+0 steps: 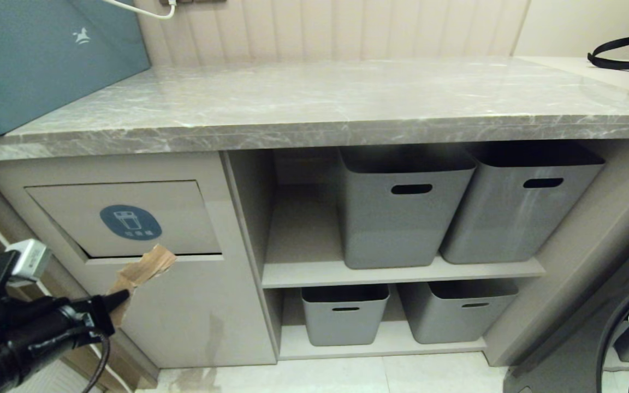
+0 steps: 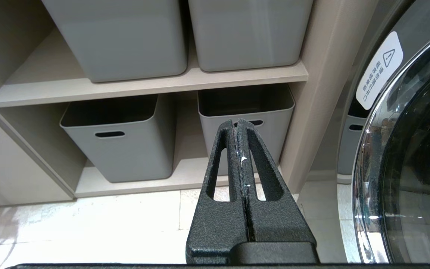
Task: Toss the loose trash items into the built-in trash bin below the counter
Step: Put the garbage in the trash can
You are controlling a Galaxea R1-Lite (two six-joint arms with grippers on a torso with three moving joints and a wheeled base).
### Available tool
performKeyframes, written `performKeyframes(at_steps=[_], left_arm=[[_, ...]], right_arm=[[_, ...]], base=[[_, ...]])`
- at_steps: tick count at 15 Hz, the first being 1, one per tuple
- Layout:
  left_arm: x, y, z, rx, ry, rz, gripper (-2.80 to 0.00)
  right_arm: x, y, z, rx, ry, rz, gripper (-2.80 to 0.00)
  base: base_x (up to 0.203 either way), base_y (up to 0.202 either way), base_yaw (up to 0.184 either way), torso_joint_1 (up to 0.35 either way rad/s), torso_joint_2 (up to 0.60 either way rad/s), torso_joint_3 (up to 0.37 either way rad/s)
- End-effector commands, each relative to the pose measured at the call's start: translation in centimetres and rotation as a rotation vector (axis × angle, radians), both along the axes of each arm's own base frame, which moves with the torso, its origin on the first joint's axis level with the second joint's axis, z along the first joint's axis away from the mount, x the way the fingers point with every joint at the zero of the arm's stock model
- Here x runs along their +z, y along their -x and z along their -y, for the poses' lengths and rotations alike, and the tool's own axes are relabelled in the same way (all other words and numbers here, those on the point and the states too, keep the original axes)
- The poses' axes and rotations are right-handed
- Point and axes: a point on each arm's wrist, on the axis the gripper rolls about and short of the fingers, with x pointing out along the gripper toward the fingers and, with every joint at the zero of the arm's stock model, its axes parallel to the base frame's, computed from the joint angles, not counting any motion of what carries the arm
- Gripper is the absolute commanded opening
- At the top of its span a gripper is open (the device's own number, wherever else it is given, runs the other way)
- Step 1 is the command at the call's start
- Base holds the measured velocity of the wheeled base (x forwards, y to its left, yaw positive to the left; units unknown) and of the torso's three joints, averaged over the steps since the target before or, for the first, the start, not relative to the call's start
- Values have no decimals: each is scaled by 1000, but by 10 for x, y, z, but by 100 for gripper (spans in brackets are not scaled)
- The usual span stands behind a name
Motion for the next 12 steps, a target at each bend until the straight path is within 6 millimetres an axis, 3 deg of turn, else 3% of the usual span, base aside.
performKeyframes(at_steps=[1, 8, 12], left_arm=[[-25, -34, 0, 1, 1, 8, -280], [-51, -84, 1, -42, 16, 122, -280], [-57, -126, 1, -44, 13, 172, -280]], right_arm=[[0, 0, 0, 0, 0, 0, -280], [0, 0, 0, 0, 0, 1, -280], [0, 0, 0, 0, 0, 1, -280]], base=[[0, 0, 0, 0, 0, 0], [0, 0, 0, 0, 0, 0], [0, 0, 0, 0, 0, 0]])
